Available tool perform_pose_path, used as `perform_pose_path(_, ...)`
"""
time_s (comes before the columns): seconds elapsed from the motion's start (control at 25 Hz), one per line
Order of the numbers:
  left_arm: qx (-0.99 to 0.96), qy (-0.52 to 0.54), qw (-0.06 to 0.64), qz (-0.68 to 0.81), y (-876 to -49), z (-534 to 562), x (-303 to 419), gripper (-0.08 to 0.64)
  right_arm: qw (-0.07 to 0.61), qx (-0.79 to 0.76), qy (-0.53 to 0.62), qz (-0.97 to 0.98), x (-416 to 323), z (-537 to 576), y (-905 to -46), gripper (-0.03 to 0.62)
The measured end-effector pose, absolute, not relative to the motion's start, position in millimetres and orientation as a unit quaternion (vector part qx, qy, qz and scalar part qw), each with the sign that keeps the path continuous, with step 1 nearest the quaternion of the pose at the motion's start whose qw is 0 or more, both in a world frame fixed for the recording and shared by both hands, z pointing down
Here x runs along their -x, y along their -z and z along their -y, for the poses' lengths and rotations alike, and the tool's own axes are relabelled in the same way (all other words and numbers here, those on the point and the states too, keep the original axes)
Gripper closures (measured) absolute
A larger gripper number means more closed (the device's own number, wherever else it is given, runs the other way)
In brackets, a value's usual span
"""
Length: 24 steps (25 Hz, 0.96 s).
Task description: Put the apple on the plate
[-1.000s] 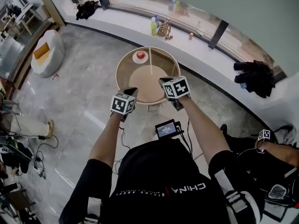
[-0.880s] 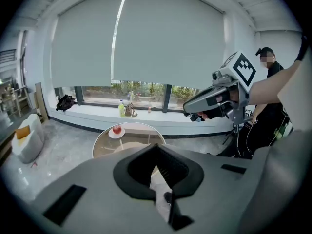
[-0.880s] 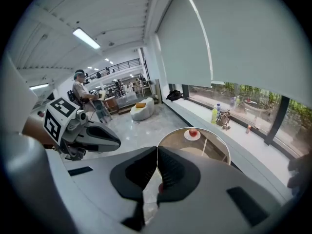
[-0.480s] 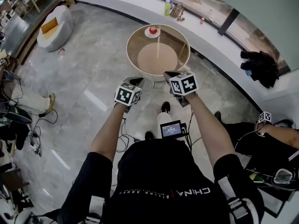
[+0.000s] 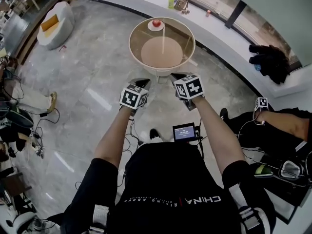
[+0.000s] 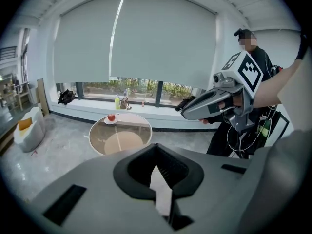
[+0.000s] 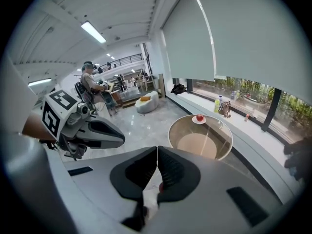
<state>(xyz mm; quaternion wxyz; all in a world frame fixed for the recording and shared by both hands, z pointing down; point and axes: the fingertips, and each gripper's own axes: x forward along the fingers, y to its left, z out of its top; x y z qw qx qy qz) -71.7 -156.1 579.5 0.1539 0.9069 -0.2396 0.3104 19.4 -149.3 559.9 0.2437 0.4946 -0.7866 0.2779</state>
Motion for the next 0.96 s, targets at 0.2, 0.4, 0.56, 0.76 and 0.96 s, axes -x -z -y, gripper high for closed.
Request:
perform_pose_path(0.2, -0.903, -0.318, 0.157, 0.242, -583, 149, 41, 0.543, 0.244, -0.484, -0.274, 0.794, -44, 143, -561, 0.56)
perform_pose_path(0.4, -0.899, -0.33, 0.158, 0.24, -588, 136, 7, 0.543, 0.242, -0.484, -0.276, 0.794, -79, 142, -565, 0.56)
perform_pose_path(0.56, -0.896, -0.338, 0.151, 0.246, -584, 140, 9, 0.543, 0.233, -0.488, -0.273, 0.796, -84, 148, -560, 0.56)
perform_pose_path(0.76, -0.895, -0.338, 0.141, 0.255, -576, 146, 7, 0.543, 0.235, -0.485, -0.27, 0.798, -89, 146, -560, 0.56)
perform_pose_path(0.96, -0.896, -0.335, 0.136, 0.257, -575, 146, -13, 0.543, 0.23, -0.486, -0.268, 0.799, -107, 145, -558, 0.56)
